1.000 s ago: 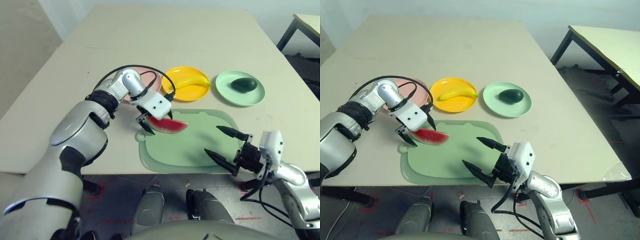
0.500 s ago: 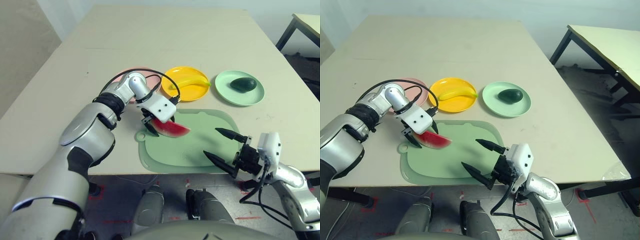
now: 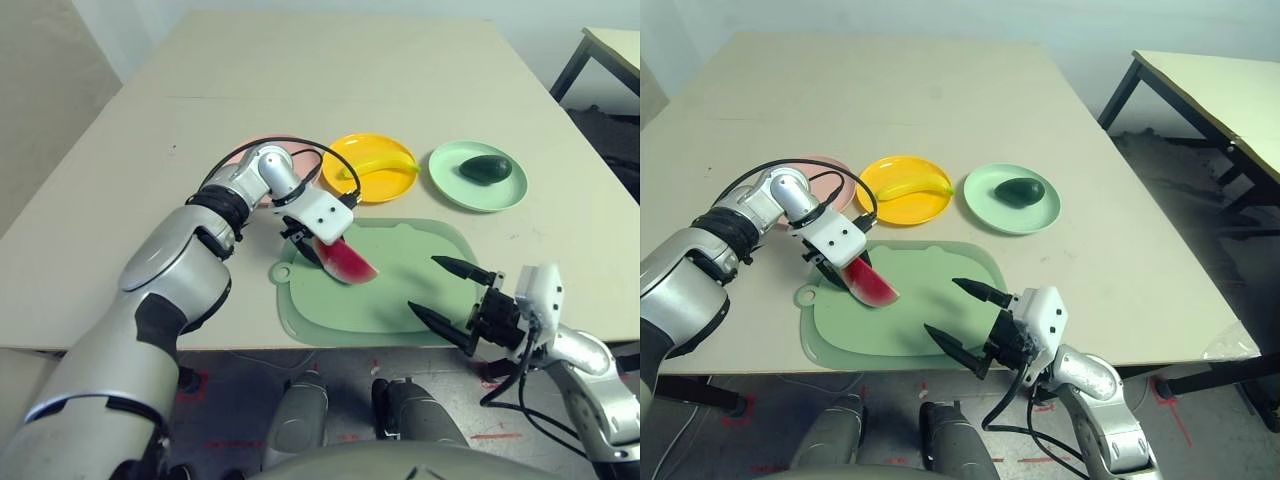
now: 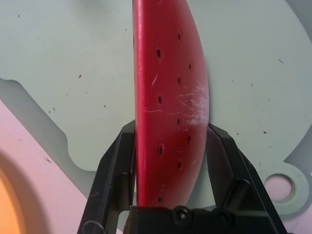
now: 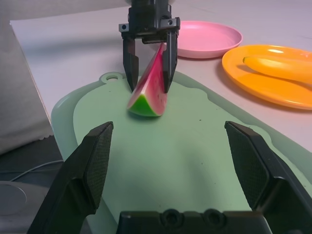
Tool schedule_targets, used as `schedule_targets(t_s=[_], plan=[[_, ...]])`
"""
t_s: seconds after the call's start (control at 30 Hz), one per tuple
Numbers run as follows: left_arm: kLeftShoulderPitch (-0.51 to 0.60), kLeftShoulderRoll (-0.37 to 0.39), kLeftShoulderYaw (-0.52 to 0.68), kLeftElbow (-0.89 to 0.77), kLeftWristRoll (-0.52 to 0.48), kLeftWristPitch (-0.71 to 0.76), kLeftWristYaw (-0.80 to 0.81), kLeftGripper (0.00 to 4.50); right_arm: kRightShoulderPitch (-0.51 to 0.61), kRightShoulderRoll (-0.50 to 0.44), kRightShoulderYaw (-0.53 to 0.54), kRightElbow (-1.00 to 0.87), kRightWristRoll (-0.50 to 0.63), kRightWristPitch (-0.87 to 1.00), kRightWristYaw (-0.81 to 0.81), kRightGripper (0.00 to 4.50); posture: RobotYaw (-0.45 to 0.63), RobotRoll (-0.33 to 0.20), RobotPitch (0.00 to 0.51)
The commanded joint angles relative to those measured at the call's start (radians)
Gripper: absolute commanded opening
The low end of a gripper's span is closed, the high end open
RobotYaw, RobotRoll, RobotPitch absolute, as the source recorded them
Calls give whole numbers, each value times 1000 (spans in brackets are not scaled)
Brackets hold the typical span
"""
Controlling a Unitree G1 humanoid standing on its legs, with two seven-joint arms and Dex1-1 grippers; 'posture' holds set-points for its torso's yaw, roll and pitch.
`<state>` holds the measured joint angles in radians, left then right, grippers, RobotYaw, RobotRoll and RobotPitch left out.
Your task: Place the fruits into color-matched plates.
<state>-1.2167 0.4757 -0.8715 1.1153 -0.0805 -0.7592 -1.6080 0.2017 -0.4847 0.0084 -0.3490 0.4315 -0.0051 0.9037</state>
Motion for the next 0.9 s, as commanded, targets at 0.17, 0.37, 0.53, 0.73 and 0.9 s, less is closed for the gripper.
schedule_targets(t_s=[0.17, 0.37, 0.53, 0.73, 0.9], plan=[[-93, 66, 69, 39, -30, 41, -6, 2177, 0, 13, -3, -81, 97, 73, -30, 4500, 96, 0, 105], [-153, 134, 179, 140, 78, 76, 13, 2177, -7, 55, 6, -191, 185, 166, -117, 4500, 109, 0, 115], [-151, 183, 223, 197, 240, 138, 202, 2177, -21, 62, 9, -265, 227, 234, -176, 4500, 110, 0, 119], [-114, 190, 237, 235, 415, 271, 563, 2177, -38, 65, 11, -304, 241, 272, -217, 4500, 108, 0, 125], [-76, 160, 273, 250, 480, 375, 718, 2177, -34, 42, 14, -327, 233, 275, -204, 4500, 103, 0, 127]])
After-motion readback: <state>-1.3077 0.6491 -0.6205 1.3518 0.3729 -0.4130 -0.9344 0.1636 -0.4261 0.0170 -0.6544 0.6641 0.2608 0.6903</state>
